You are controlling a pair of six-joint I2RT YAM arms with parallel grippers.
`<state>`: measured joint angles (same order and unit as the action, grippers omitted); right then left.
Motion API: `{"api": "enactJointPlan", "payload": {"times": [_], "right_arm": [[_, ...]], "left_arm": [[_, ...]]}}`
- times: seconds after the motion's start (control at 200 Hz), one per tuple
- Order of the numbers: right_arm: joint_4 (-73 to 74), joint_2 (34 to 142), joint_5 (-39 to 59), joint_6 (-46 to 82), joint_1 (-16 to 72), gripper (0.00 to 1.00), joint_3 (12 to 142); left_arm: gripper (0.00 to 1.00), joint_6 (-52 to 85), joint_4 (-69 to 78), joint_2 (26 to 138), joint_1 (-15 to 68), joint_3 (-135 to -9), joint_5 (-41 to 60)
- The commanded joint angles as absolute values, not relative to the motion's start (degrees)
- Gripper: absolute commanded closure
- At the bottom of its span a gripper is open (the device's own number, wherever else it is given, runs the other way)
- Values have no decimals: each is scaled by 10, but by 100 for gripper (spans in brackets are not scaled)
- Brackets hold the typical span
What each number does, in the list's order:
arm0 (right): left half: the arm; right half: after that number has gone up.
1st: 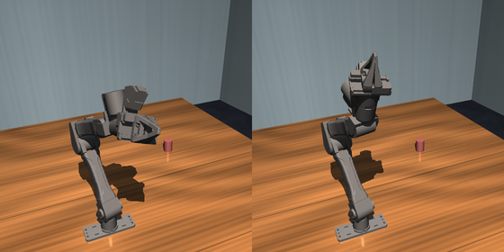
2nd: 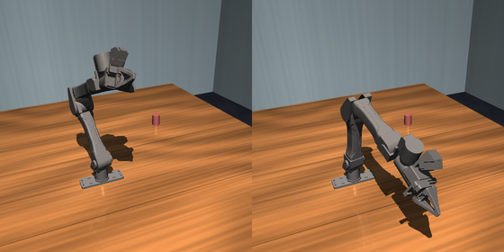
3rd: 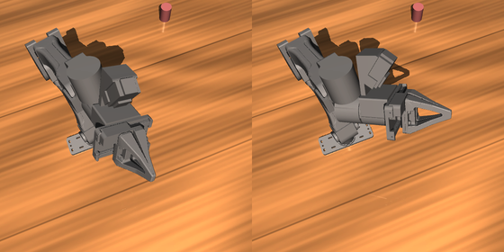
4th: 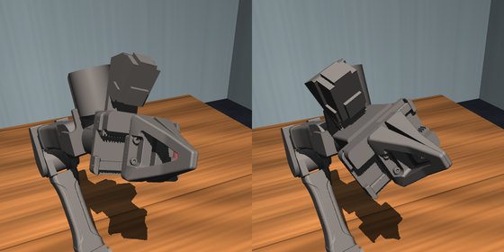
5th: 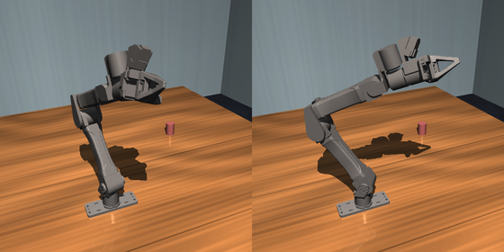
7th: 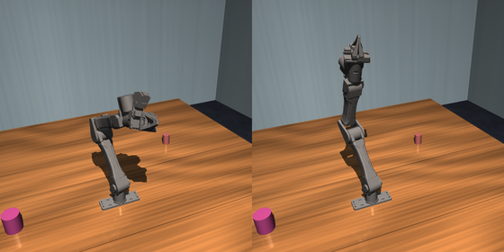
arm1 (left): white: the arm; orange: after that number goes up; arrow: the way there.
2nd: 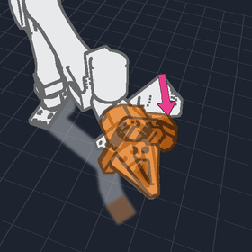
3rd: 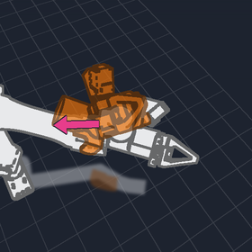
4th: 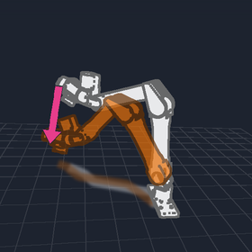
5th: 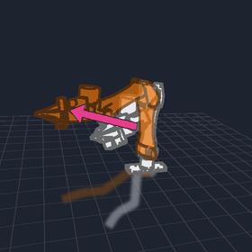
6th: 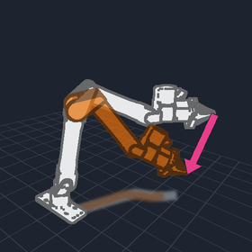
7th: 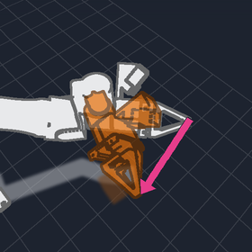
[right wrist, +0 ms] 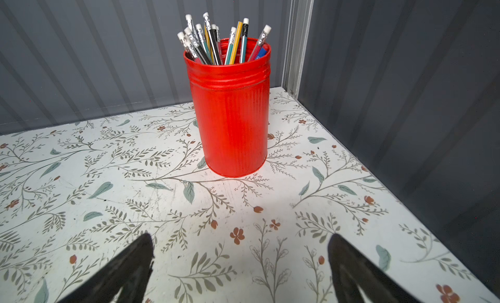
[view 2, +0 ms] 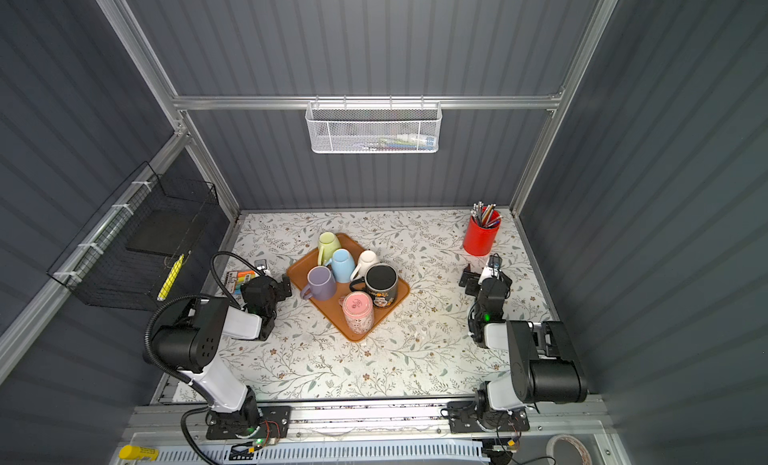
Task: Turn the mug right side up
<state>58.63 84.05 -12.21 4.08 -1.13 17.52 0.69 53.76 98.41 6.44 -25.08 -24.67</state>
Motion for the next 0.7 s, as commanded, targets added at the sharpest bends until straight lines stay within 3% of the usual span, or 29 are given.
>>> {"api": "enactJointPlan", "payload": {"times": [0.0, 0.39, 0.57, 0.695], "right_arm": [[592, 838, -127, 47, -11, 1, 172], [579, 823, -118, 43, -12, 1, 173], [340, 696, -150, 83, -4, 1, 229], [228, 622, -120, 146, -4, 1, 256]], "left_arm": [[0, 15, 552, 985, 68, -258, -253], [0, 11, 527, 965, 66, -265, -239], [0, 30, 360, 892, 67, -324, -282], [0, 61, 277, 832, 67, -353, -296]]}}
